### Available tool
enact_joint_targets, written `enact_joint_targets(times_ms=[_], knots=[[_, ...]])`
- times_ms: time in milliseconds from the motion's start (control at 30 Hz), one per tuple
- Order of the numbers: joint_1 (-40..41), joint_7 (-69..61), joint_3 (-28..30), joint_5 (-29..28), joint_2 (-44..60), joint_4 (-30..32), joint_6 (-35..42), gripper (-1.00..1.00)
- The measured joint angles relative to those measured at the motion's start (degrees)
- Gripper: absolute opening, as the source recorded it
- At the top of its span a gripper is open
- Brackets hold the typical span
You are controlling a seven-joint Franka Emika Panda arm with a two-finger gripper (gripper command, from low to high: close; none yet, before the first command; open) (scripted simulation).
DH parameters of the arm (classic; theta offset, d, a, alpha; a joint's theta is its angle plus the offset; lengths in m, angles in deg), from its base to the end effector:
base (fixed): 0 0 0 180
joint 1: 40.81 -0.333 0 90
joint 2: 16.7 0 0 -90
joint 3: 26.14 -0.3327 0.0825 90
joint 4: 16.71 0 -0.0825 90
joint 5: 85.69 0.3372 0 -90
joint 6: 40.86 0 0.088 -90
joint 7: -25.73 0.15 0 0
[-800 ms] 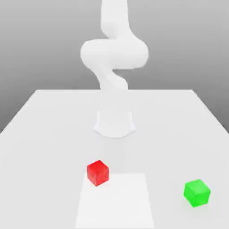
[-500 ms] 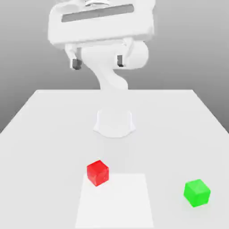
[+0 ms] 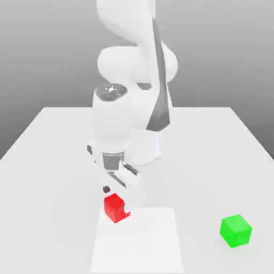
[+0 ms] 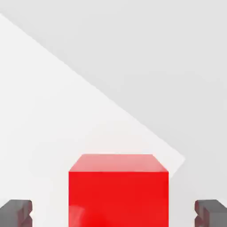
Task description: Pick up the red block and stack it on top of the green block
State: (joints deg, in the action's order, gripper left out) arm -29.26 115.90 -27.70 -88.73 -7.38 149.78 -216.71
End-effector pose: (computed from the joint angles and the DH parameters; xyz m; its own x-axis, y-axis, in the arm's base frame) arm 0.3260 -0.0527 0.1678 -0.1244 -0.9922 -0.0005 -0.9922 0.1244 -0.0009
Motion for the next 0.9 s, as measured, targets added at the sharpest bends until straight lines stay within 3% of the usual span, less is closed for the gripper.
enact_joint_targets(times_ms=[233,500,900], knots=[[-0.1,0.2,0.2,-0.3,0.4,0.0,-0.4,-1.00],[-0.1,-2.5,-1.2,3.6,-14.4,1.9,12.4,-1.00],[-15.6,1.0,-11.9,-0.9,-8.7,-13.0,22.0,-1.00]])
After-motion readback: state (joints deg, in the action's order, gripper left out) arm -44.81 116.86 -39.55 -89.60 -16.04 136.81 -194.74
